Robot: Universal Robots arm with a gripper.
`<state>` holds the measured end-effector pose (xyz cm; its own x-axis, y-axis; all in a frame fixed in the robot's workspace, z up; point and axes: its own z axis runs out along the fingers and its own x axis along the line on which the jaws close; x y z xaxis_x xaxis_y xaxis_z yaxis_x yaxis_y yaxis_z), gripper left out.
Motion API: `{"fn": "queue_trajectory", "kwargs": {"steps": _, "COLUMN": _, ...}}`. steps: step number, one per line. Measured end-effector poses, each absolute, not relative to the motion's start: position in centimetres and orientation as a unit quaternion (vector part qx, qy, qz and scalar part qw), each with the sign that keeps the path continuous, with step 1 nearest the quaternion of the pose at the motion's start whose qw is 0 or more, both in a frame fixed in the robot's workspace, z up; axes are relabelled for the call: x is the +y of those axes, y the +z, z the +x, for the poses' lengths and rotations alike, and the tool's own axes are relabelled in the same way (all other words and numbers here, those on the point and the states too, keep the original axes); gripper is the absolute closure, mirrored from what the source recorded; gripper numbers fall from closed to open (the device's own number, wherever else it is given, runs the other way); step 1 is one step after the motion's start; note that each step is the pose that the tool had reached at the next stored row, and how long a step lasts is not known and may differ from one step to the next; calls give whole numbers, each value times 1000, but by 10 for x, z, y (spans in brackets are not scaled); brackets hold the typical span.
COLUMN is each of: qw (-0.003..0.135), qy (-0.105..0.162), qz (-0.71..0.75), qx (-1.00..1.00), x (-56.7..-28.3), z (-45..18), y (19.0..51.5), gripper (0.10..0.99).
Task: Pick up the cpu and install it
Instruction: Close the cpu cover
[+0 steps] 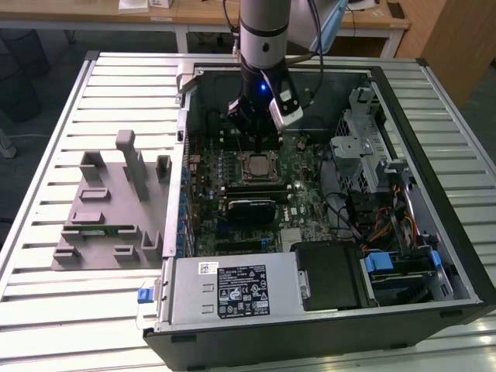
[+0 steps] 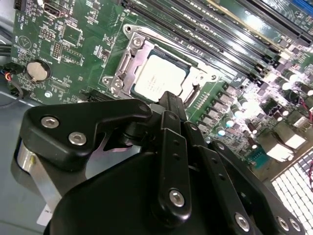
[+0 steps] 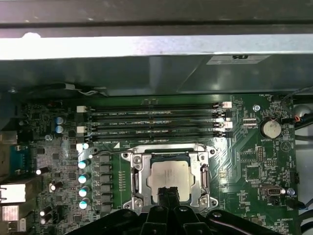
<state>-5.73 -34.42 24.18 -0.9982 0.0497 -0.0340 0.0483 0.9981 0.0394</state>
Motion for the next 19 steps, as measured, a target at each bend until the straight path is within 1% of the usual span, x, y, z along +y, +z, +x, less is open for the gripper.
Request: {"fn": "queue_trajectory", "kwargs": {"steps": 19, "qw": 17, "qy": 19, "qz": 25, "qx": 999, "x": -344, "z": -46, "y": 230, "gripper": 980}}
